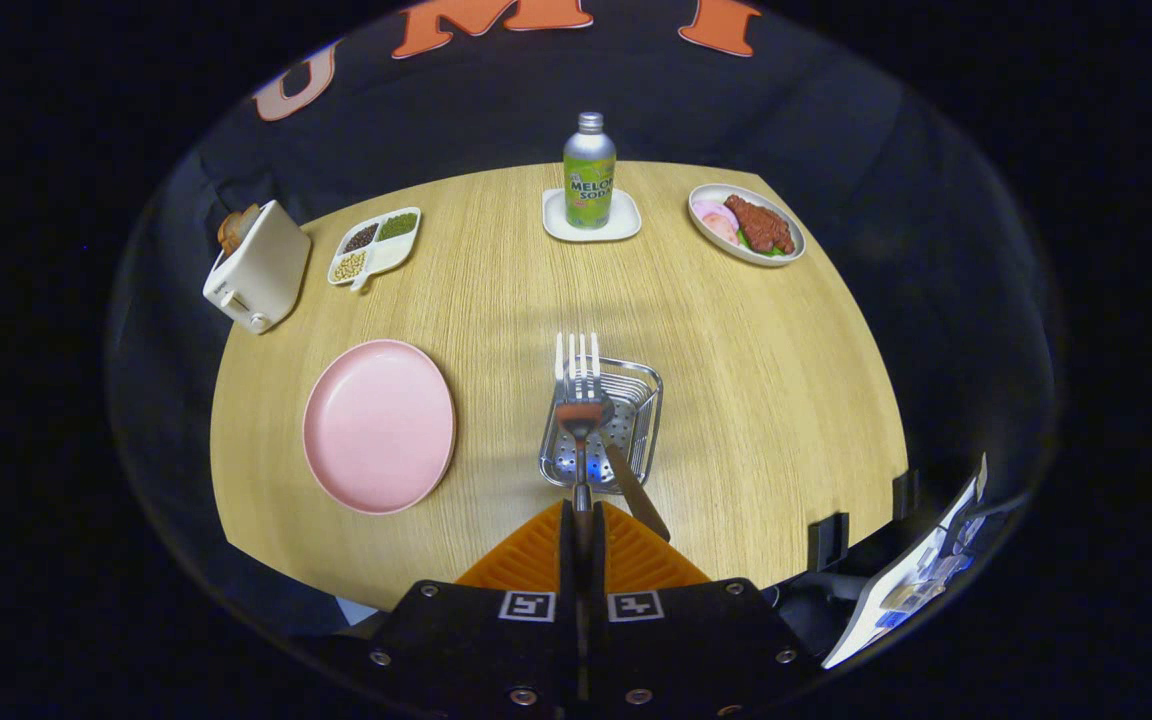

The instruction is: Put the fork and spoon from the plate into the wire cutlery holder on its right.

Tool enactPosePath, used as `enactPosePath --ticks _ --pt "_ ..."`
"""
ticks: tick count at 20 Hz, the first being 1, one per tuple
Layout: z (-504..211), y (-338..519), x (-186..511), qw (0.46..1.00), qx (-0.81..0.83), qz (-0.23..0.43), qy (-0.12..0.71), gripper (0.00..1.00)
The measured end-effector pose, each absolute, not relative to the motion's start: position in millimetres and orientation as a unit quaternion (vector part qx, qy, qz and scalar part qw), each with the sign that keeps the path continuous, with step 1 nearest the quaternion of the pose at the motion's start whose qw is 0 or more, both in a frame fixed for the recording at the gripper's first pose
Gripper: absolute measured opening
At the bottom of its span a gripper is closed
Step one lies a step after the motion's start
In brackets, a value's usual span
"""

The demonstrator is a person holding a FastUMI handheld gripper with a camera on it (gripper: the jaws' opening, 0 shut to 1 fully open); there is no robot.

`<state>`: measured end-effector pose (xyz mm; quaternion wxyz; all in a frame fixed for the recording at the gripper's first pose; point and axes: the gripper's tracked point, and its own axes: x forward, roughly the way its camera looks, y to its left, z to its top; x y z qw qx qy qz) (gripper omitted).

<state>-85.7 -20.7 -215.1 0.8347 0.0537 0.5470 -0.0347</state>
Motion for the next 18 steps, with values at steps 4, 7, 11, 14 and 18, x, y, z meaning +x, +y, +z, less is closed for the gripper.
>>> enactPosePath --ticks 4,7,11,14,18 --pt "-224.4 -31.2 -84.1 0.817 0.049 -0.035 0.573 0.05" --pt "-230.4 -24.6 -83.6 0.798 0.069 -0.023 0.598 0.05" --pt "-242.0 -32.2 -84.3 0.772 0.077 -0.018 0.631 0.05" --pt "-246.8 -24.2 -83.8 0.758 0.096 -0.012 0.645 0.06" --pt "-250.5 -22.4 -75.8 0.753 0.102 -0.008 0.65 0.08"
